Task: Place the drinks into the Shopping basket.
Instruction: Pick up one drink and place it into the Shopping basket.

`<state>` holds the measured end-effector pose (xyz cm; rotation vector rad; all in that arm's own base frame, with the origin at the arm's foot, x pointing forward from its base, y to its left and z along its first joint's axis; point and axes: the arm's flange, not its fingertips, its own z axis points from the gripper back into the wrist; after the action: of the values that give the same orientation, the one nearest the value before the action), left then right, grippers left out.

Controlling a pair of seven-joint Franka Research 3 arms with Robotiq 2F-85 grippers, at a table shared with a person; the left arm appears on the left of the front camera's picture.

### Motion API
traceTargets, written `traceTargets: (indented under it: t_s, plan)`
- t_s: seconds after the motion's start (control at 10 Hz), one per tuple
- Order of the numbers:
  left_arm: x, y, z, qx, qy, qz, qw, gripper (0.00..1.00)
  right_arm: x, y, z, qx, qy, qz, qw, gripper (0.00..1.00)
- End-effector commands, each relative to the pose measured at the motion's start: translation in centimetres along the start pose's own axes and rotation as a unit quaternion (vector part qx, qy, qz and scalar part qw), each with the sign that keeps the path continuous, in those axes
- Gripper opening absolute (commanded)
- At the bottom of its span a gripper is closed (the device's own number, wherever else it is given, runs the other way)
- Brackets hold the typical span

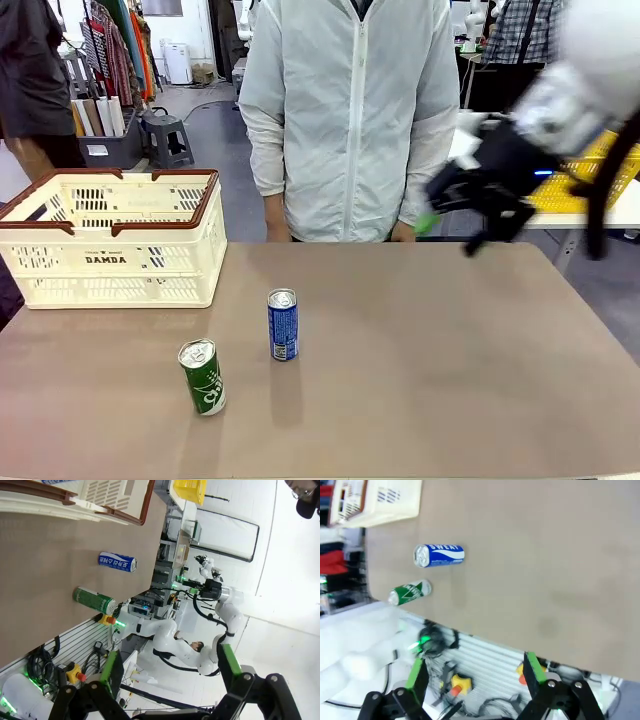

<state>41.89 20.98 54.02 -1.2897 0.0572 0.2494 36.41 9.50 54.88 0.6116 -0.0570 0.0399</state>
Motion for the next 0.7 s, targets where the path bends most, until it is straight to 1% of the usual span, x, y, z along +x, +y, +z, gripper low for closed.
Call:
traceTargets:
  t_s: [0.0, 0.1, 0.2, 0.3, 0.4, 0.5, 0.6]
  plan:
    - [-0.4, -0.1, 0.1, 0.004, 0.006, -0.001, 1.000, 1.00, 0.5, -9.6, 4.9, 0.157, -0.003, -0.049, 0.986, 1.00]
    - [-0.4, -0.1, 0.1, 0.004, 0.006, -0.001, 1.000, 1.00, 0.0, -15.0, 7.2, 0.256, -0.024, -0.087, 0.963, 1.00]
    - [-0.4, -0.1, 0.1, 0.004, 0.006, -0.001, 1.000, 1.00, -0.6, -18.6, 8.1, 0.323, -0.041, -0.095, 0.941, 1.00]
    - [-0.4, -0.1, 0.1, 0.004, 0.006, -0.001, 1.000, 1.00, -1.1, -21.1, 8.4, 0.377, -0.054, -0.087, 0.921, 1.00]
    - [-0.4, -0.1, 0.1, 0.004, 0.006, -0.001, 1.000, 1.00, -1.6, -23.8, 7.7, 0.433, -0.074, -0.076, 0.895, 1.00]
    - [-0.4, -0.1, 0.1, 0.004, 0.006, -0.001, 1.000, 1.00, -1.9, -24.5, 6.5, 0.461, -0.106, -0.035, 0.880, 1.00]
    - [-0.4, -0.1, 0.1, 0.004, 0.006, -0.001, 1.000, 1.00, -3.3, -23.3, 9.4, 0.373, -0.077, -0.101, 0.919, 1.00]
